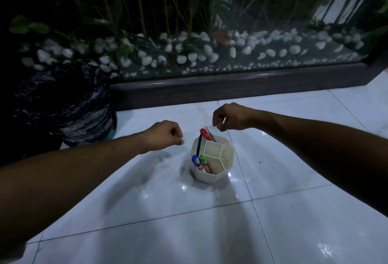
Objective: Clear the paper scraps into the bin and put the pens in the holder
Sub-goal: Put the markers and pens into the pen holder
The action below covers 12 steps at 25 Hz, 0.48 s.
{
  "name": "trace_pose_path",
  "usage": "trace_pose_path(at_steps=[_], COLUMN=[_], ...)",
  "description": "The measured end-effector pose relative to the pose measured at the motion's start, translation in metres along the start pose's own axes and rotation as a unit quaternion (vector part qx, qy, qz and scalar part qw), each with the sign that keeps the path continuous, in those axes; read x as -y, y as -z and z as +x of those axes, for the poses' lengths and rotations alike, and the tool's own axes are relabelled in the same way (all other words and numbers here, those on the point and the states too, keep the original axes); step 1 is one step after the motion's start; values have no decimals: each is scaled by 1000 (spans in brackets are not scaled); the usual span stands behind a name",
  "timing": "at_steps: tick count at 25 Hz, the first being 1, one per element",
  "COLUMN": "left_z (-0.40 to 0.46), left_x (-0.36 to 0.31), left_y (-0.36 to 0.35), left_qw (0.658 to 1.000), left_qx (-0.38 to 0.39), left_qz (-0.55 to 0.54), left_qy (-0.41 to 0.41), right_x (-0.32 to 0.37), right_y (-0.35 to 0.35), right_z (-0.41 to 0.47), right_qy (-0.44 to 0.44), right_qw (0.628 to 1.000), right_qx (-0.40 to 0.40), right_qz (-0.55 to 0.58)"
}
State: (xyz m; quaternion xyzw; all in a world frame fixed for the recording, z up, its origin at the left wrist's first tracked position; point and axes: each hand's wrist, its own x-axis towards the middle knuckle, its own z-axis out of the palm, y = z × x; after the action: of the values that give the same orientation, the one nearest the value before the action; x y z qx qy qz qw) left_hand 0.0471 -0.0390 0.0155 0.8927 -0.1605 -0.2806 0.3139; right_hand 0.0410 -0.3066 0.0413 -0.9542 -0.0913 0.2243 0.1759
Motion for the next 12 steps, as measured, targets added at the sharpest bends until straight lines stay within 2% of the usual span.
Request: trace_pose_path(at_steps=[2,5,8,12], left_z=[2,1,1,7], left_x=[11,21,22,16], left_y=[-5,-22,-44,-72], left_qw=[996,984,977,985], left_qx=[53,122,172,154], left_qz=[69,125,122,79], left_qy=[33,48,37,-18], right_x=[-12,-32,-46,-44], right_y=[-2,-20,-46,-78], right_z=[-4,-17,-34,-52], right_qy=[-11,-68,-93,-61], right_qw=[996,978,967,978], right_qx=[26,131,216,198], right_qz=[-81,-144,-102,-18])
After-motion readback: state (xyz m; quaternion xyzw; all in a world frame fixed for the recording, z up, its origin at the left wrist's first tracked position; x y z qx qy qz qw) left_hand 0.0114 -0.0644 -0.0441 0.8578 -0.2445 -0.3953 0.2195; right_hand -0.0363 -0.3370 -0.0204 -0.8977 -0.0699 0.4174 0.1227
